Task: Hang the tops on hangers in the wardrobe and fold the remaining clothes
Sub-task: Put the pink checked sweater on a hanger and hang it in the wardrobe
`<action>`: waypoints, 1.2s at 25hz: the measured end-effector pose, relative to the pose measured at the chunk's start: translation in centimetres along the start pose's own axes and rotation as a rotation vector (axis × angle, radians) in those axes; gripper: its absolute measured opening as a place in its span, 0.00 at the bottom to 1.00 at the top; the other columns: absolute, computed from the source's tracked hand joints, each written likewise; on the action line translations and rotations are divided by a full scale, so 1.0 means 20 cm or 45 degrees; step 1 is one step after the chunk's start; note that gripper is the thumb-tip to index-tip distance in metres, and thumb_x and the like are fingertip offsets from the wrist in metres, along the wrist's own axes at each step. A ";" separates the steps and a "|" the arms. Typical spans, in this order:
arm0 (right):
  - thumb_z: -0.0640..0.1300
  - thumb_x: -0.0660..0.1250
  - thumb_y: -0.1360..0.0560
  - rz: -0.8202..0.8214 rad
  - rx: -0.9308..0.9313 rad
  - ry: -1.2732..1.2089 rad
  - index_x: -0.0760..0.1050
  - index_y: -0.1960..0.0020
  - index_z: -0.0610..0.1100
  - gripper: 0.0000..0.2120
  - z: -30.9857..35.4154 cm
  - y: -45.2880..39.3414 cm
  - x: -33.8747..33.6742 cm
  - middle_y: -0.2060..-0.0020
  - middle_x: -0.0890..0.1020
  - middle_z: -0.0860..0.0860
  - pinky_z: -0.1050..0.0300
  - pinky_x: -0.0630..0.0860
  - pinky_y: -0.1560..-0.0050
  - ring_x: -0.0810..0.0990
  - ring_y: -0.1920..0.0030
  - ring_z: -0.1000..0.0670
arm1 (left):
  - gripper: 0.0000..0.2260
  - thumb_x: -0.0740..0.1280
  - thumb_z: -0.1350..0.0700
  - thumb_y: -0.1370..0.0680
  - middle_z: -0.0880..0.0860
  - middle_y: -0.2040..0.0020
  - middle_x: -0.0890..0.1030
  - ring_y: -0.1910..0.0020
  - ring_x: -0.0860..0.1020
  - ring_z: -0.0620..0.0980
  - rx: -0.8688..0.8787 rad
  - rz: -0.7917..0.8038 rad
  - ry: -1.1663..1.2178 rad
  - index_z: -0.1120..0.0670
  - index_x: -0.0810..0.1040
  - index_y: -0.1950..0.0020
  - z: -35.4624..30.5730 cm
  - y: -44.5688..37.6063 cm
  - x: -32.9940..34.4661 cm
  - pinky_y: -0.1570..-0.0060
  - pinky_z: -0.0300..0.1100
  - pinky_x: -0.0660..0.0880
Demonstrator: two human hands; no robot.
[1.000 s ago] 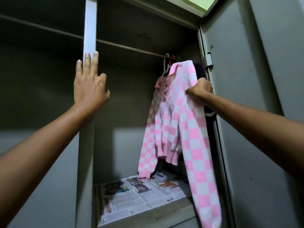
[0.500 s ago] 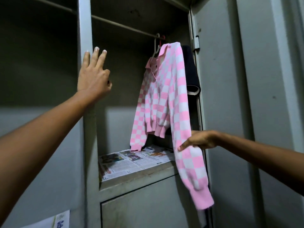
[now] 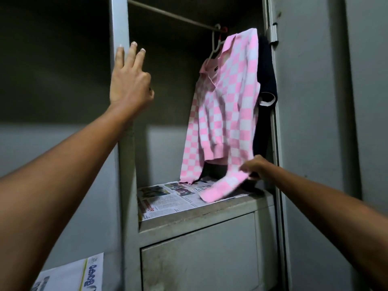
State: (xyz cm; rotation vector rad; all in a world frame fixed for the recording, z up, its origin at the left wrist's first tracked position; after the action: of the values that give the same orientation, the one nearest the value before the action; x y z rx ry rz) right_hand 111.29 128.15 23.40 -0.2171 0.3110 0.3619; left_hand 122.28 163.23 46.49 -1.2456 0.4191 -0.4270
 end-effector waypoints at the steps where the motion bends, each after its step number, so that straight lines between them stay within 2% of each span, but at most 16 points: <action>1: 0.32 0.71 0.30 -0.012 0.048 0.069 0.73 0.65 0.37 0.08 -0.06 -0.02 -0.03 0.73 0.77 0.44 0.62 0.73 0.81 0.75 0.75 0.50 | 0.12 0.65 0.51 0.24 0.60 0.24 0.57 0.24 0.48 0.59 -0.006 0.004 -0.008 0.58 0.80 0.58 0.00 0.00 0.01 0.27 0.57 0.45; 3: 0.31 0.70 0.30 0.048 0.118 0.031 0.73 0.61 0.35 0.06 -0.11 -0.03 -0.04 0.66 0.79 0.41 0.60 0.75 0.79 0.77 0.72 0.47 | 0.12 0.65 0.50 0.24 0.59 0.24 0.57 0.24 0.48 0.59 -0.018 0.004 -0.022 0.58 0.81 0.58 0.00 0.00 0.01 0.28 0.57 0.44; 6: 0.27 0.66 0.28 0.095 0.128 -0.233 0.70 0.59 0.31 0.05 -0.12 0.04 0.04 0.62 0.76 0.38 0.60 0.76 0.79 0.78 0.79 0.47 | 0.13 0.66 0.49 0.24 0.59 0.24 0.58 0.24 0.48 0.58 -0.005 0.009 -0.023 0.58 0.82 0.56 0.00 0.00 0.00 0.28 0.56 0.43; 8: 0.27 0.64 0.26 0.121 0.119 -0.383 0.71 0.53 0.28 0.03 -0.10 0.14 0.10 0.60 0.76 0.38 0.65 0.78 0.71 0.79 0.70 0.46 | 0.13 0.66 0.48 0.25 0.59 0.25 0.58 0.24 0.48 0.58 0.031 0.034 -0.022 0.58 0.82 0.56 -0.01 0.01 0.00 0.28 0.56 0.42; 9: 0.29 0.63 0.25 0.132 0.123 -0.433 0.71 0.46 0.27 0.09 -0.09 0.18 0.12 0.57 0.77 0.39 0.68 0.77 0.69 0.78 0.65 0.46 | 0.13 0.66 0.48 0.25 0.59 0.25 0.58 0.24 0.48 0.59 0.055 0.056 -0.015 0.58 0.82 0.56 -0.01 0.01 0.00 0.28 0.57 0.42; 10: 0.30 0.63 0.25 0.146 0.118 -0.471 0.69 0.40 0.28 0.14 -0.08 0.23 0.13 0.54 0.76 0.39 0.68 0.75 0.72 0.76 0.65 0.47 | 0.13 0.67 0.48 0.25 0.59 0.25 0.58 0.24 0.48 0.59 0.083 0.088 -0.010 0.58 0.82 0.56 -0.02 0.02 0.00 0.28 0.57 0.41; 12: 0.34 0.66 0.25 0.155 0.111 -0.471 0.68 0.36 0.32 0.19 -0.07 0.33 0.15 0.54 0.75 0.40 0.64 0.72 0.82 0.73 0.68 0.47 | 0.14 0.67 0.46 0.25 0.59 0.24 0.57 0.24 0.47 0.58 0.116 0.168 0.014 0.57 0.82 0.53 -0.05 0.05 0.00 0.28 0.56 0.40; 16: 0.39 0.68 0.26 0.122 0.106 -0.431 0.68 0.38 0.36 0.19 -0.09 0.53 0.15 0.64 0.72 0.44 0.62 0.69 0.85 0.73 0.70 0.48 | 0.14 0.66 0.49 0.25 0.59 0.24 0.54 0.24 0.47 0.57 0.059 0.293 0.419 0.58 0.79 0.47 -0.22 0.25 -0.01 0.27 0.53 0.41; 18: 0.39 0.66 0.25 0.150 0.051 -0.430 0.69 0.47 0.38 0.10 -0.07 0.61 0.15 0.68 0.70 0.44 0.60 0.73 0.80 0.73 0.73 0.49 | 0.15 0.66 0.51 0.25 0.59 0.24 0.56 0.24 0.49 0.56 0.018 0.381 0.636 0.58 0.78 0.43 -0.37 0.42 -0.01 0.26 0.51 0.44; 19: 0.40 0.66 0.25 0.152 0.023 -0.428 0.69 0.53 0.38 0.07 -0.07 0.67 0.14 0.71 0.69 0.44 0.57 0.73 0.76 0.72 0.78 0.50 | 0.16 0.66 0.51 0.25 0.59 0.24 0.57 0.24 0.51 0.56 -0.003 0.464 0.730 0.58 0.77 0.41 -0.44 0.52 -0.02 0.26 0.50 0.45; 21: 0.42 0.64 0.23 0.137 -0.025 -0.486 0.65 0.65 0.40 0.14 -0.08 0.76 0.10 0.80 0.67 0.46 0.54 0.70 0.71 0.66 0.87 0.54 | 0.19 0.67 0.52 0.25 0.58 0.25 0.60 0.26 0.57 0.56 -0.084 0.654 0.930 0.58 0.74 0.37 -0.57 0.73 -0.02 0.28 0.47 0.52; 22: 0.43 0.63 0.23 0.135 -0.050 -0.517 0.64 0.66 0.41 0.16 -0.08 0.82 0.08 0.82 0.68 0.47 0.54 0.69 0.70 0.66 0.87 0.54 | 0.20 0.67 0.52 0.25 0.57 0.27 0.63 0.28 0.61 0.56 -0.163 0.750 1.047 0.57 0.73 0.35 -0.62 0.84 -0.03 0.30 0.46 0.57; 24: 0.46 0.62 0.22 0.147 -0.071 -0.511 0.68 0.63 0.41 0.13 -0.13 0.95 0.04 0.75 0.73 0.47 0.56 0.70 0.69 0.72 0.77 0.52 | 0.21 0.67 0.54 0.25 0.56 0.30 0.68 0.32 0.68 0.55 -0.337 0.870 1.276 0.57 0.71 0.34 -0.71 1.07 -0.08 0.37 0.40 0.63; 27: 0.50 0.60 0.22 0.239 -0.063 -0.402 0.71 0.55 0.42 0.11 -0.30 1.10 0.04 0.60 0.74 0.48 0.54 0.73 0.62 0.74 0.59 0.49 | 0.21 0.68 0.56 0.25 0.55 0.32 0.71 0.34 0.69 0.51 -0.560 1.015 1.518 0.57 0.70 0.33 -0.84 1.38 -0.20 0.45 0.32 0.63; 30: 0.50 0.59 0.21 0.382 -0.021 -0.296 0.71 0.55 0.44 0.11 -0.57 1.31 0.08 0.56 0.74 0.50 0.52 0.73 0.53 0.72 0.52 0.49 | 0.23 0.68 0.57 0.25 0.54 0.31 0.70 0.32 0.67 0.50 -0.762 1.233 1.666 0.57 0.68 0.31 -1.00 1.71 -0.33 0.41 0.34 0.64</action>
State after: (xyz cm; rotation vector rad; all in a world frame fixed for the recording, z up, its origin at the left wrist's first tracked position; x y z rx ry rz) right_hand 99.89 149.61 8.32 -0.1423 0.1098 0.6806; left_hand 109.01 159.55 8.77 -0.9962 2.2726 -0.2075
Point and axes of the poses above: each hand's wrist, its own y-axis away from the middle knuckle, its own x-axis out of the palm, z = x × y, the point moved 10 cm from there along -y, towards the middle knuckle
